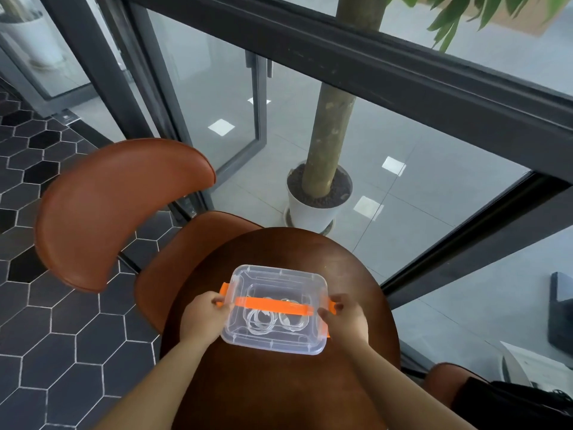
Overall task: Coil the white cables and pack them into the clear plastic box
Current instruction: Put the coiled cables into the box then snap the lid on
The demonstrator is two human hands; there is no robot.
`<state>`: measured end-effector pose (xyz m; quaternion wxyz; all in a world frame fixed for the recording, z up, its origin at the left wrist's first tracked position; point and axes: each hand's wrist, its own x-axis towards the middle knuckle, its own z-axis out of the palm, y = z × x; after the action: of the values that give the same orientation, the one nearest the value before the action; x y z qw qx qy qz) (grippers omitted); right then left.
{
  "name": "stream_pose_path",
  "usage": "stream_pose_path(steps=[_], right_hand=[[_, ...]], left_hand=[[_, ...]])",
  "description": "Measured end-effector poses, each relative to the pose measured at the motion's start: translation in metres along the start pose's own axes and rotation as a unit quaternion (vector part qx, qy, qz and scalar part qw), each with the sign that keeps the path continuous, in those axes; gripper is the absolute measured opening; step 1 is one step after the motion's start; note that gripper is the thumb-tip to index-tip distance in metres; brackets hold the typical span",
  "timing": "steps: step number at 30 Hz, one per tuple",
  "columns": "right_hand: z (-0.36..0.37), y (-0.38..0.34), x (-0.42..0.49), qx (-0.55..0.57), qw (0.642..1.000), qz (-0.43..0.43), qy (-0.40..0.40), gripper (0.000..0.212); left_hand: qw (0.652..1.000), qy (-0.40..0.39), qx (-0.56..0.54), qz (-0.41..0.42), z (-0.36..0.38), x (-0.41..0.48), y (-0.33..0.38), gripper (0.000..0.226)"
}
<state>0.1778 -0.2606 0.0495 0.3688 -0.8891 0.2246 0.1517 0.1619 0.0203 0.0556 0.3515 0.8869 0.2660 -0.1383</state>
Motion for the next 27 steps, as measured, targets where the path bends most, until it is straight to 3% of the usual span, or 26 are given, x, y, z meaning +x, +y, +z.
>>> stream_pose_path(steps=[4,8,11,18,21,27], right_hand=[[0.000,0.005,0.004,0.021,0.999,0.040,0.010,0.062],[-0.003,0.009,0.003,0.025,0.998,0.056,-0.034,0.074],[-0.002,0.013,0.005,0.050,0.992,0.072,-0.087,0.073],[0.001,0.019,0.005,0.123,0.980,0.089,-0.132,0.040],[0.002,0.022,0.006,0.138,0.978,0.094,-0.127,0.033],[0.007,0.024,0.009,0.098,0.988,0.056,-0.105,0.033]], left_hand=[[0.999,-0.008,-0.037,-0.022,0.003,0.008,-0.004,0.024],[0.981,-0.058,-0.138,-0.122,-0.002,0.011,0.000,0.061],[0.963,-0.079,-0.200,-0.163,-0.004,0.013,-0.001,0.070],[0.924,-0.124,-0.305,-0.194,0.000,0.005,-0.007,0.030],[0.946,-0.088,-0.277,-0.147,0.006,0.005,-0.010,0.019],[0.999,0.000,-0.054,0.002,0.008,-0.007,0.000,0.025]])
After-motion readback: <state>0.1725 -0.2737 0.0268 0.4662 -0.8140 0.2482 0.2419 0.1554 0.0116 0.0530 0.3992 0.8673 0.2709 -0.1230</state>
